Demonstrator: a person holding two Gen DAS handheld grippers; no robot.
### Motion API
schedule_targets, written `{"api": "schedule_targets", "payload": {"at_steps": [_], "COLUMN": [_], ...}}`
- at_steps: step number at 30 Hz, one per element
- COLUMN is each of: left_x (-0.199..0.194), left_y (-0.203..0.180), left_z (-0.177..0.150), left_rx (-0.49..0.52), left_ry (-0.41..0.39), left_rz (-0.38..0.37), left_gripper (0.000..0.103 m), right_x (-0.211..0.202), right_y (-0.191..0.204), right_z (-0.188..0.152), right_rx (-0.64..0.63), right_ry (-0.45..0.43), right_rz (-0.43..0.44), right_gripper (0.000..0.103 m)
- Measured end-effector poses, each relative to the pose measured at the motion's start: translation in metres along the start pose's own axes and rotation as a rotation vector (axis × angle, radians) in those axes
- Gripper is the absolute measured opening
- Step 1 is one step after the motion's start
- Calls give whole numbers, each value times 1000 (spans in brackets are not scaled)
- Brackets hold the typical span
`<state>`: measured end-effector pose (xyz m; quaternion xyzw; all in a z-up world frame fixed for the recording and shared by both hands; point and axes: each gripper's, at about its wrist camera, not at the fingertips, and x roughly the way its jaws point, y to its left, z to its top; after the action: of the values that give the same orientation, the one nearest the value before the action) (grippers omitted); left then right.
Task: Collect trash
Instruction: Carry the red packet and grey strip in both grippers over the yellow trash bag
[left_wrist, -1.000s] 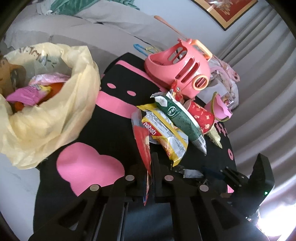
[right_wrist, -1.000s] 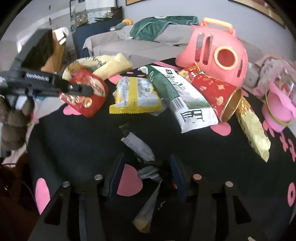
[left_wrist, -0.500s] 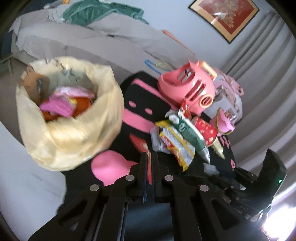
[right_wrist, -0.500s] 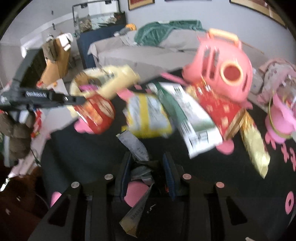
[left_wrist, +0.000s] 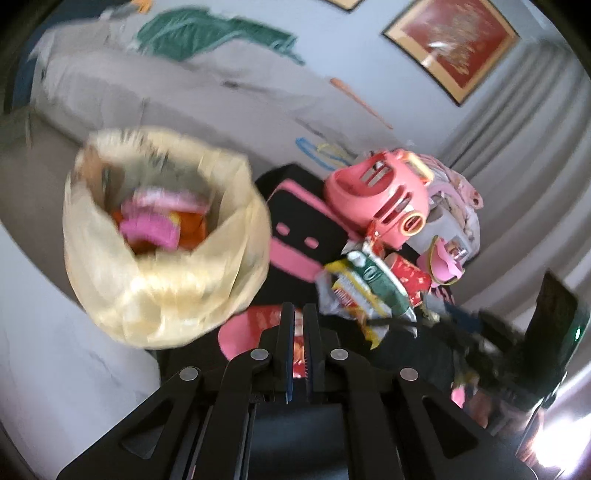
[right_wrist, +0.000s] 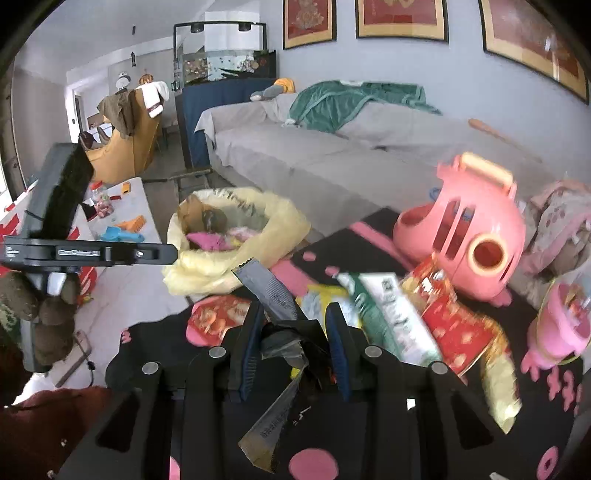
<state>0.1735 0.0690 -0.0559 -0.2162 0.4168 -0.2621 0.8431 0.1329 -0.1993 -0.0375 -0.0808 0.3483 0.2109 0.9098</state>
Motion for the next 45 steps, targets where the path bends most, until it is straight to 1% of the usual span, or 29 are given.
{"api": "schedule_targets", "payload": {"at_steps": [2,4,7,9,11,13,16,21,23,26,27,28,29,31,33,36,40,43,45], "left_x": [10,17,26,31,37,42,51,70,76,85,88,90,93,98,98,86,63,38,15], "left_y": [15,25,31,32,33,35,36,27,21,10,5,2,-2,-9,-17,-33,-44,-50,-53], "left_z": [-4,-6,-8,-8,-10,-10,-12,-16,-16,-15,-14,-14,-13,-11,-9,-7,-2,5,12], "left_rx": [-65,-105,-131,-137,-142,-150,-172,-188,-194,-178,-168,-161,-152,-137,-114,-36,25,71,100], "left_ry": [32,51,75,93,107,115,139,182,196,217,216,217,218,213,202,159,101,36,-30], "left_rz": [-14,-17,-26,-25,-10,-1,-34,-91,-113,-103,-95,-92,-88,-84,-87,-69,-42,1,41], "left_gripper": [11,24,31,34,35,35,35,35,34,34,30,21,18,7,3,2,2,2,2], "right_x": [13,26,54,74,90,99,98,90,85,77,75,74,71,67,63,54,39,23,14], "right_y": [6,13,24,29,32,31,30,27,23,15,13,12,9,7,5,0,-5,-6,-4], "right_z": [-11,-19,-25,-27,-32,-37,-40,-46,-48,-55,-56,-57,-59,-61,-64,-67,-64,-52,-40], "right_rx": [2,-1,7,-10,-23,-15,-20,-45,-43,-22,-14,-9,0,11,17,26,45,48,40], "right_ry": [40,67,110,146,185,207,201,208,209,205,203,201,198,192,187,180,153,110,78], "right_rz": [25,36,90,93,87,92,89,55,41,40,41,41,43,45,43,37,51,57,57], "right_gripper": [32,32,32,32,32,32,31,31,31,31,32,31,31,31,32,32,32,32,32]}}
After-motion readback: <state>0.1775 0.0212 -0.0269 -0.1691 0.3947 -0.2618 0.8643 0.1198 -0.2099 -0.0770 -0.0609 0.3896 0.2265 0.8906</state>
